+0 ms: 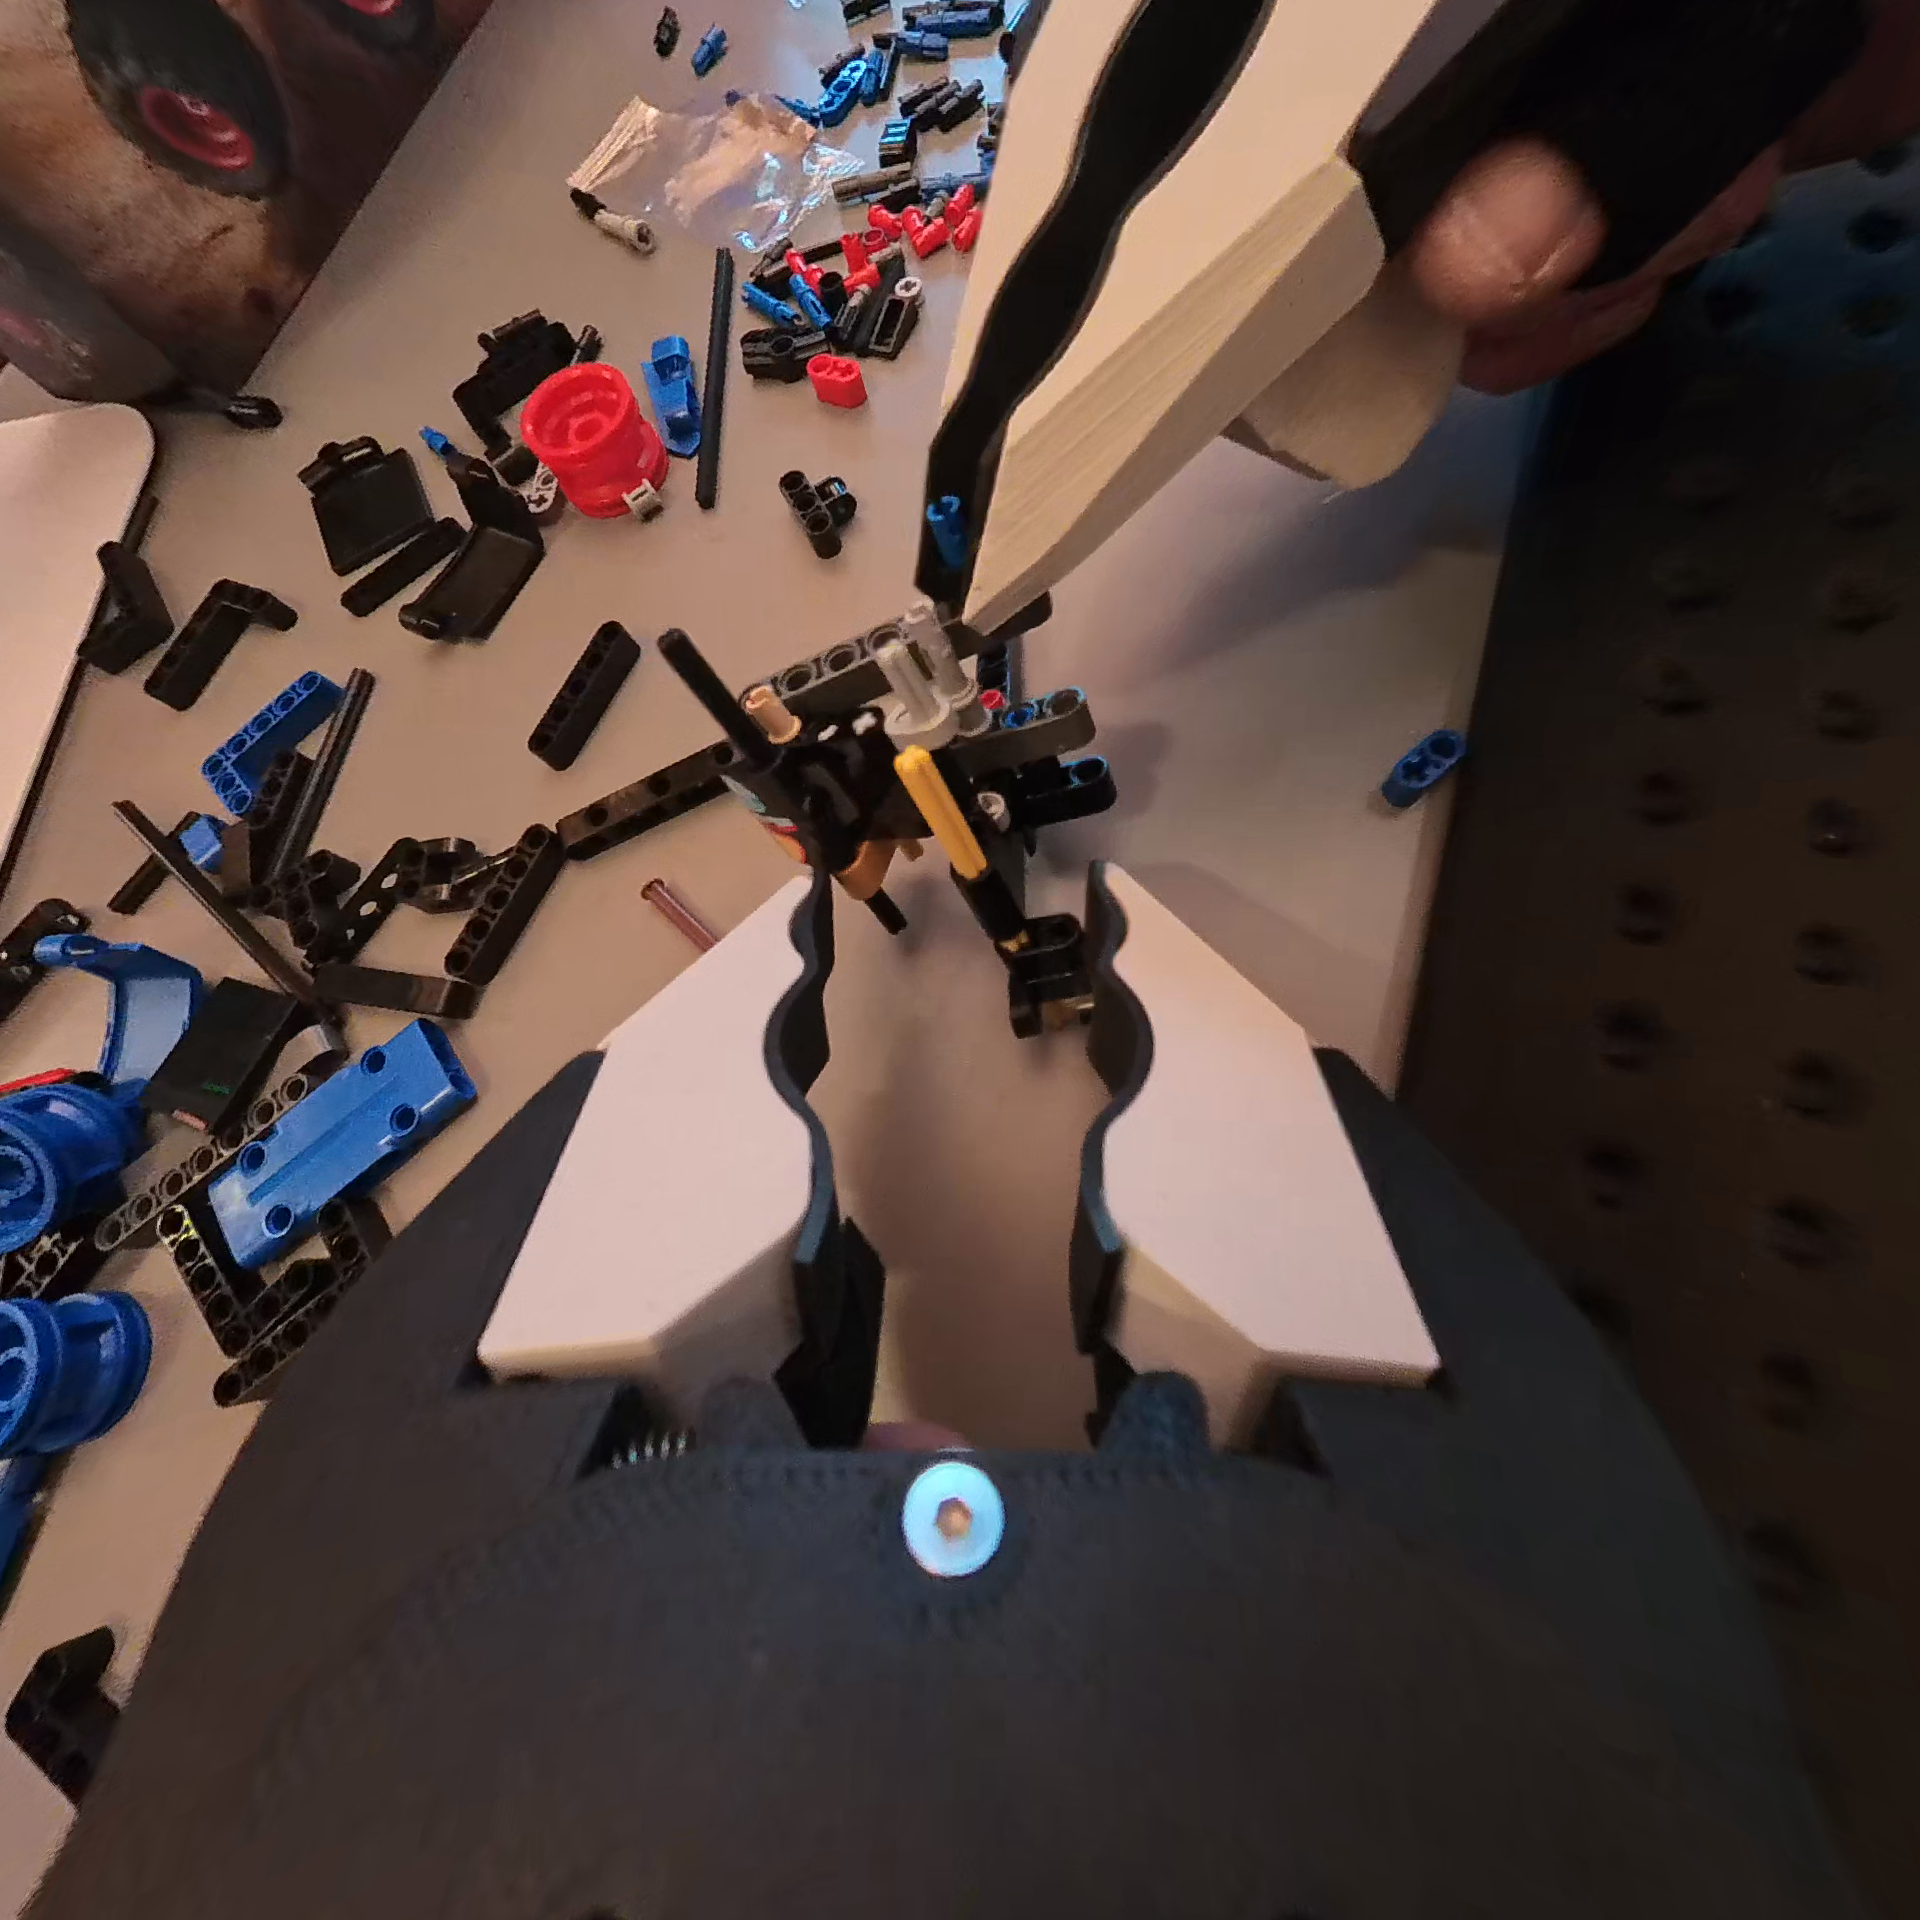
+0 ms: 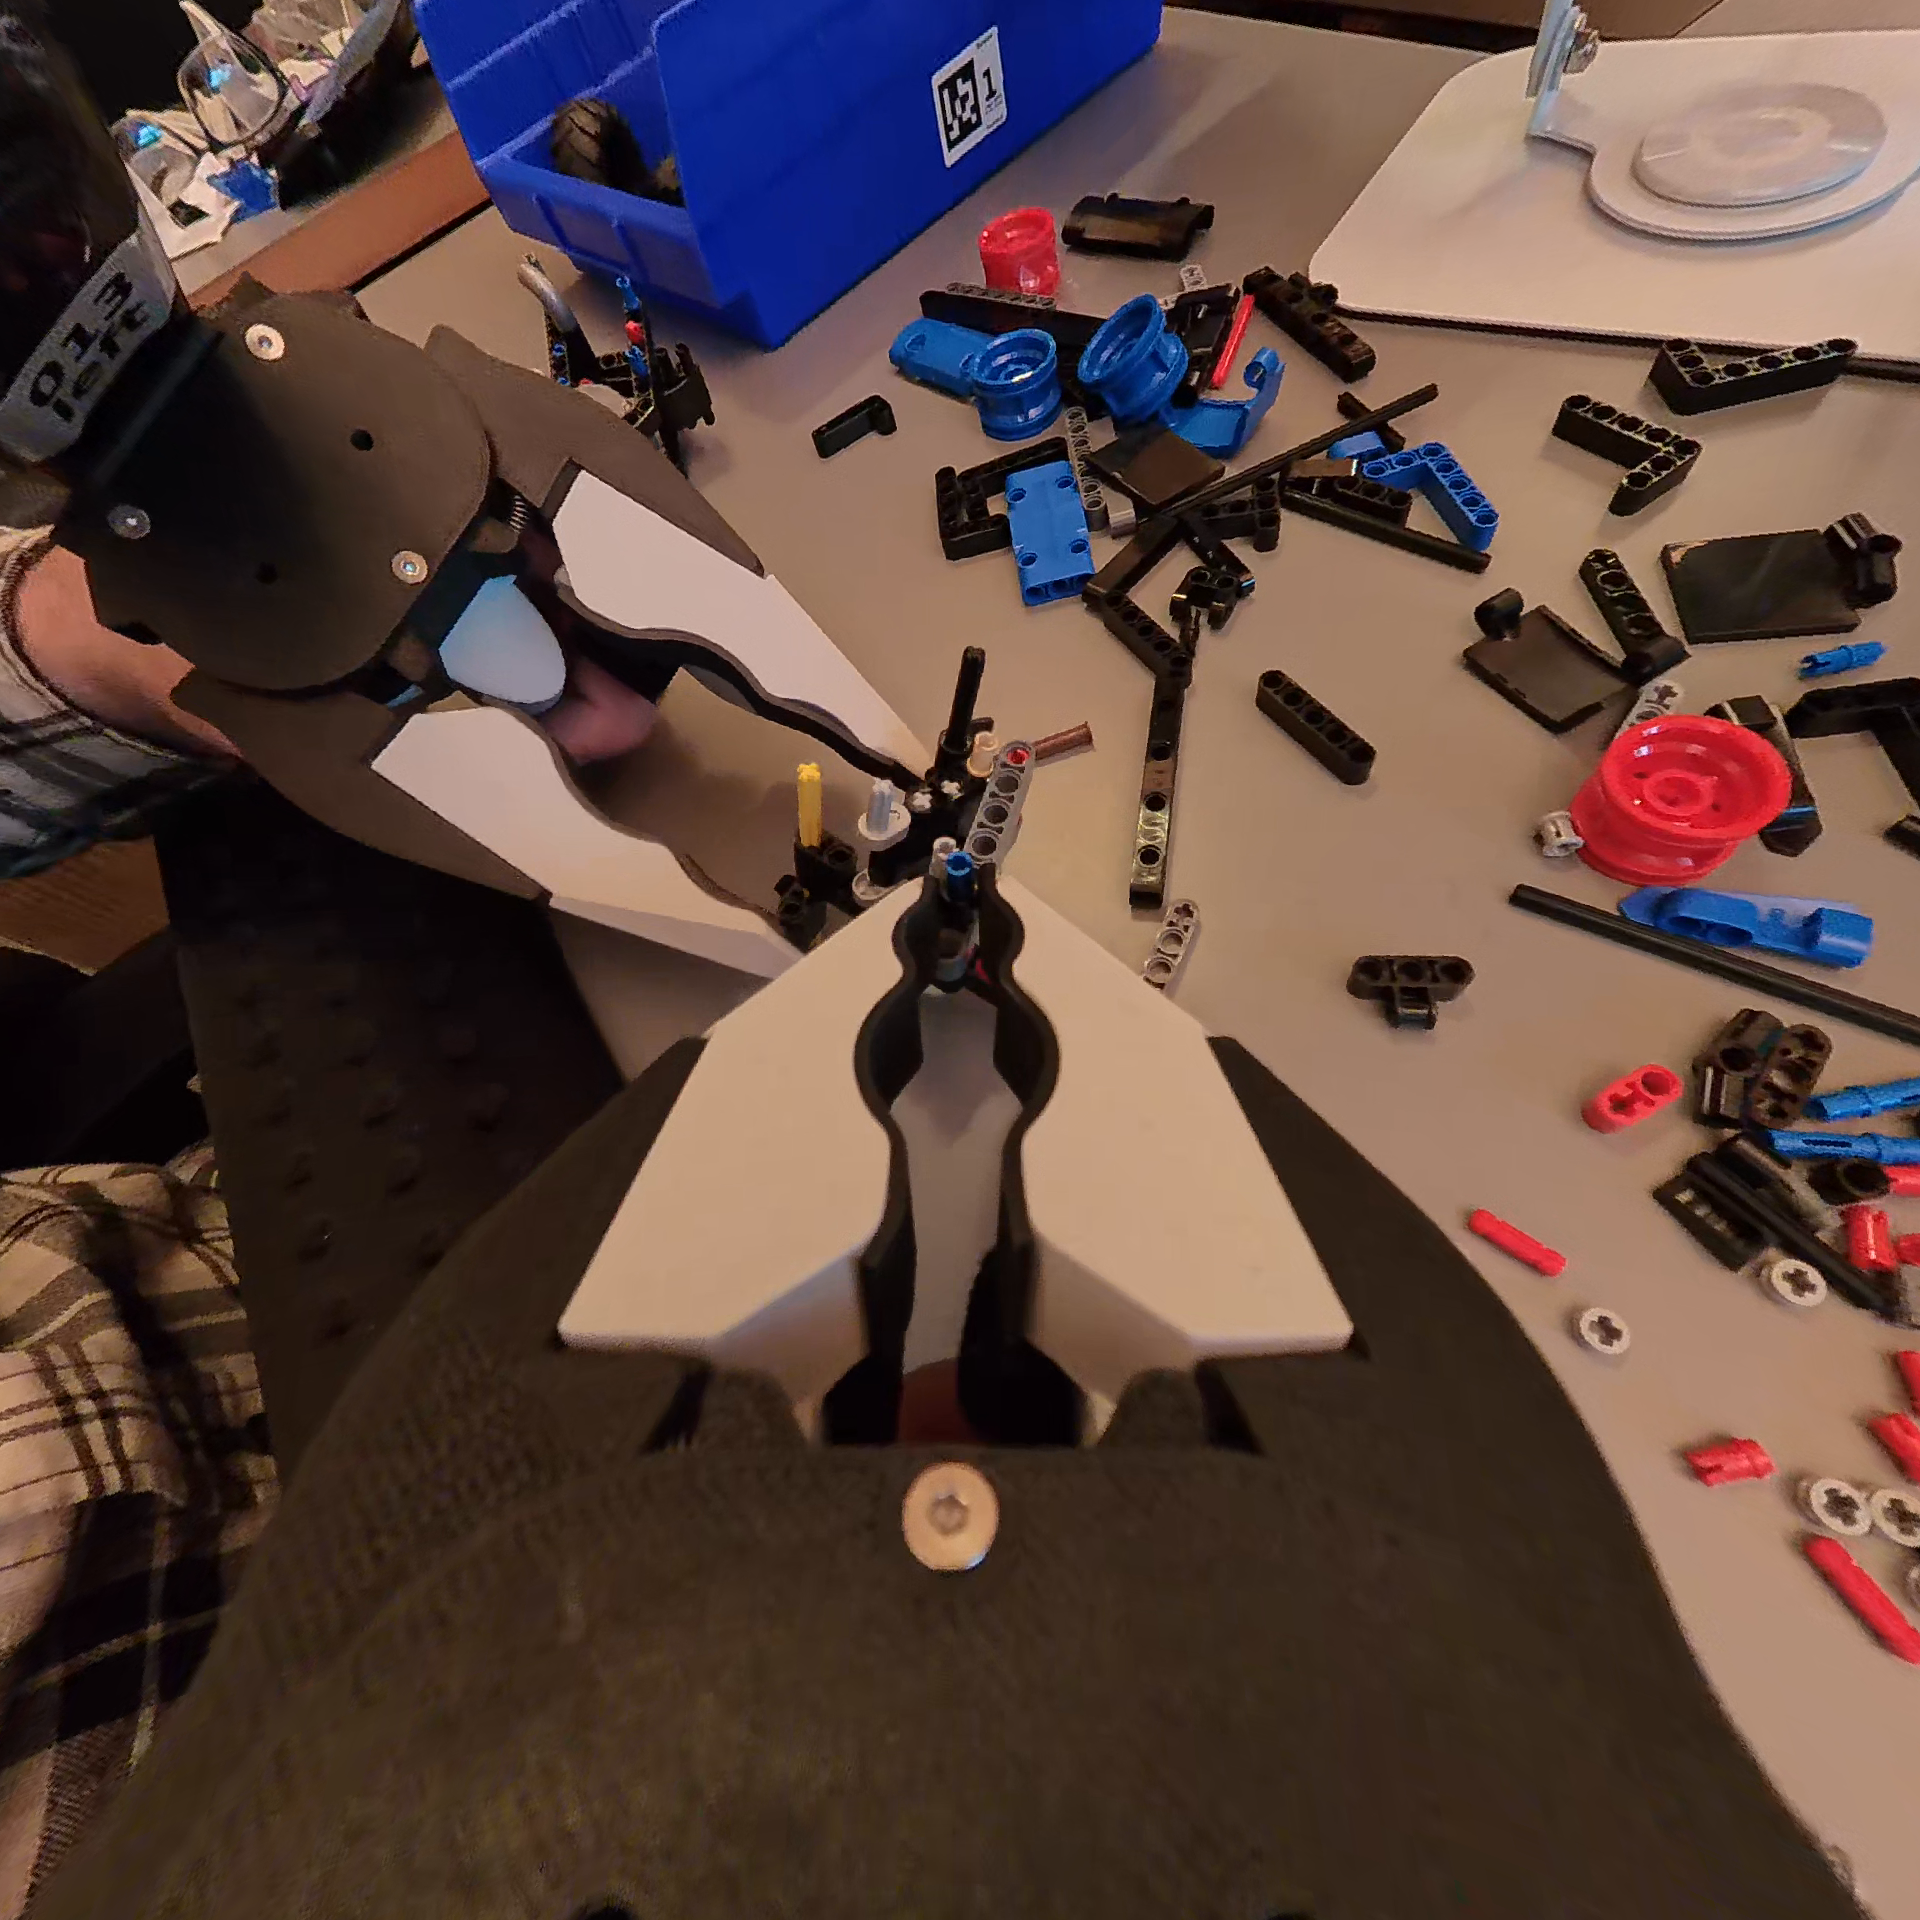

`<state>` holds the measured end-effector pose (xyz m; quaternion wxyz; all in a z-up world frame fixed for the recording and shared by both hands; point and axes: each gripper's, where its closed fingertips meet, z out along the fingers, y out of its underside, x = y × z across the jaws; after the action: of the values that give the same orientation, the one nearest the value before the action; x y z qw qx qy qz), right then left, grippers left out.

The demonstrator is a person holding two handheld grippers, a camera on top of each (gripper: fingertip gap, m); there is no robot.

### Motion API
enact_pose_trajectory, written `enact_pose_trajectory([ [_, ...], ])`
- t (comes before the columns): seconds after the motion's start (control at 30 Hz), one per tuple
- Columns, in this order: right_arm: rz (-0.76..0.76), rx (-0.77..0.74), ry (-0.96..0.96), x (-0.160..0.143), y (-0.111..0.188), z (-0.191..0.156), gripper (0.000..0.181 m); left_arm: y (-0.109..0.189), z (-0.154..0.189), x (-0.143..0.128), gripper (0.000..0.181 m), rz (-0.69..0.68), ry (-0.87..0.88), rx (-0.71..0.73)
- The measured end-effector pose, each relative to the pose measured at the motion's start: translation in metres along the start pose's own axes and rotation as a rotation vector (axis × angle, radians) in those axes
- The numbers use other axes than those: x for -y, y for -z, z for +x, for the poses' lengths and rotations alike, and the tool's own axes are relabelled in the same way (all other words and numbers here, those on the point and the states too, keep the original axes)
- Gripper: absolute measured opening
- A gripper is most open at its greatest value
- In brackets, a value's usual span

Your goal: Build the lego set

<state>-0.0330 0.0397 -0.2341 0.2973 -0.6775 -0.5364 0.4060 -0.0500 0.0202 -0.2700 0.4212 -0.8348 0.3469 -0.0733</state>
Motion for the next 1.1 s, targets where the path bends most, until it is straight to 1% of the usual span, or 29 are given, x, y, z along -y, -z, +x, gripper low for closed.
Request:
enact_pose_trajectory([
  [0.1, -0.001, -0.014, -0.009, 0.000, 0.001, 0.003, 0.004, -0.001, -0.001, 0.001, 0.042, 0.004, -0.002, 0.021],
  [0.13, 0.000, -0.019, -0.014, 0.000, 0.002, 0.004, 0.004, -0.001, -0.001, 0.002, 0.025, 0.005, -0.011, 0.026],
  [0.17, -0.001, -0.021, -0.020, 0.000, 0.003, 0.004, 0.004, -0.001, -0.002, 0.004, 0.014, 0.018, -0.013, 0.042],
  [0.2, -0.003, -0.023, -0.025, 0.000, 0.004, 0.005, 0.004, -0.001, -0.004, 0.004, 0.014, 0.018, -0.007, 0.054],
  [0.4, -0.015, -0.025, -0.026, -0.003, 0.004, 0.004, 0.004, -0.003, 0.003, 0.006, 0.016, 0.014, -0.021, 0.050],
  [0.47, -0.019, -0.022, -0.024, -0.003, 0.003, 0.004, 0.004, -0.004, 0.013, 0.009, 0.024, 0.009, -0.034, 0.014],
  [0.53, -0.018, -0.021, -0.025, -0.003, 0.005, 0.005, 0.004, -0.005, 0.018, 0.010, 0.028, 0.000, -0.052, 0.020],
  [0.57, -0.015, -0.020, -0.028, -0.002, 0.006, 0.006, 0.004, -0.005, 0.020, 0.011, 0.040, 0.001, -0.065, 0.018],
  [0.63, -0.011, -0.008, -0.042, -0.001, 0.009, 0.006, 0.003, -0.001, 0.020, 0.014, 0.046, 0.024, -0.052, 0.008],
  [0.73, -0.010, 0.008, -0.058, -0.002, 0.010, 0.006, 0.004, 0.008, 0.009, 0.020, 0.051, 0.068, -0.026, 0.023],
  [0.8, -0.007, 0.025, -0.075, -0.002, 0.010, 0.005, 0.004, 0.008, -0.001, 0.017, 0.054, 0.058, 0.007, 0.023],
  [0.87, -0.005, 0.031, -0.082, -0.001, 0.010, 0.005, 0.004, 0.001, -0.001, 0.010, 0.063, 0.027, 0.066, -0.040],
  [0.93, 0.004, 0.043, -0.098, 0.001, 0.011, 0.005, 0.003, -0.004, 0.000, 0.012, 0.062, 0.049, 0.139, -0.110],
  [0.97, 0.008, 0.050, -0.107, 0.002, 0.012, 0.004, 0.003, -0.006, 0.004, 0.011, 0.056, 0.045, 0.154, -0.148],
  [1.1, 0.003, 0.052, -0.116, 0.001, 0.014, 0.004, 0.004, -0.013, 0.008, 0.011, 0.044, 0.038, 0.140, -0.181],
])
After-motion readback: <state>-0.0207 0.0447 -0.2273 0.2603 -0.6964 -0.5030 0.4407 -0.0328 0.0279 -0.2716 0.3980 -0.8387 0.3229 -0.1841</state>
